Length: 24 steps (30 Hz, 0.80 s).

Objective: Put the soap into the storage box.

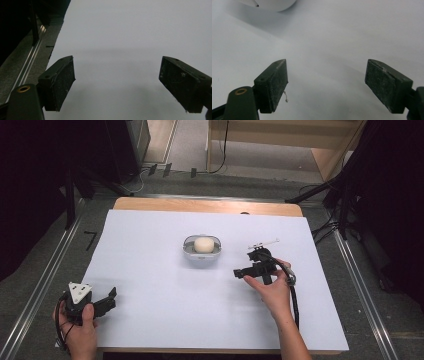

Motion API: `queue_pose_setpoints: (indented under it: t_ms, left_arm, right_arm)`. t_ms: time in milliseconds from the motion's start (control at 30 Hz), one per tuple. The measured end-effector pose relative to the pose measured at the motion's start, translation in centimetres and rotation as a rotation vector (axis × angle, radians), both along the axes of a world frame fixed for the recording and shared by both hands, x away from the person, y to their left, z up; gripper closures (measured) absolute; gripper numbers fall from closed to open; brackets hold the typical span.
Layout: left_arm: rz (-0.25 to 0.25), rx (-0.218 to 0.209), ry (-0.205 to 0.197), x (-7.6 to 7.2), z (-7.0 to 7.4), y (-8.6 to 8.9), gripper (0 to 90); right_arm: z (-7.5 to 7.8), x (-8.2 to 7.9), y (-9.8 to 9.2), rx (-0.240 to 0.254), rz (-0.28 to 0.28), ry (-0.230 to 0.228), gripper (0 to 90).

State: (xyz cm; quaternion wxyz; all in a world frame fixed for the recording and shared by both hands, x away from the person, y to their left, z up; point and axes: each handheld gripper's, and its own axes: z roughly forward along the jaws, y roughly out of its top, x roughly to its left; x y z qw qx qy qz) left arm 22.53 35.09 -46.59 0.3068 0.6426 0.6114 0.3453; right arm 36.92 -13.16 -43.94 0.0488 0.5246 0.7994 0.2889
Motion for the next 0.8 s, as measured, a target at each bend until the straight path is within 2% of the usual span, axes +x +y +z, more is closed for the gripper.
queue_pose_setpoints:
  t_ms: [367, 767, 800]
  left_arm:
    - [-0.004, 0.011, 0.003, 0.0, 0.0, -0.1, 14.2]
    - [-0.005, 0.014, 0.003, 0.0, 0.0, -0.1, 14.2]
    - [-0.005, 0.014, 0.003, 0.0, 0.0, -0.1, 14.3]
  right_arm:
    - [-0.8, -1.8, -3.2, 0.015, -0.012, -0.033, 19.7]
    - [-1.8, -3.3, -6.3, 0.026, -0.05, -0.038, 19.7]
    - [-2.0, -3.7, -6.9, 0.037, -0.056, -0.04, 19.7]
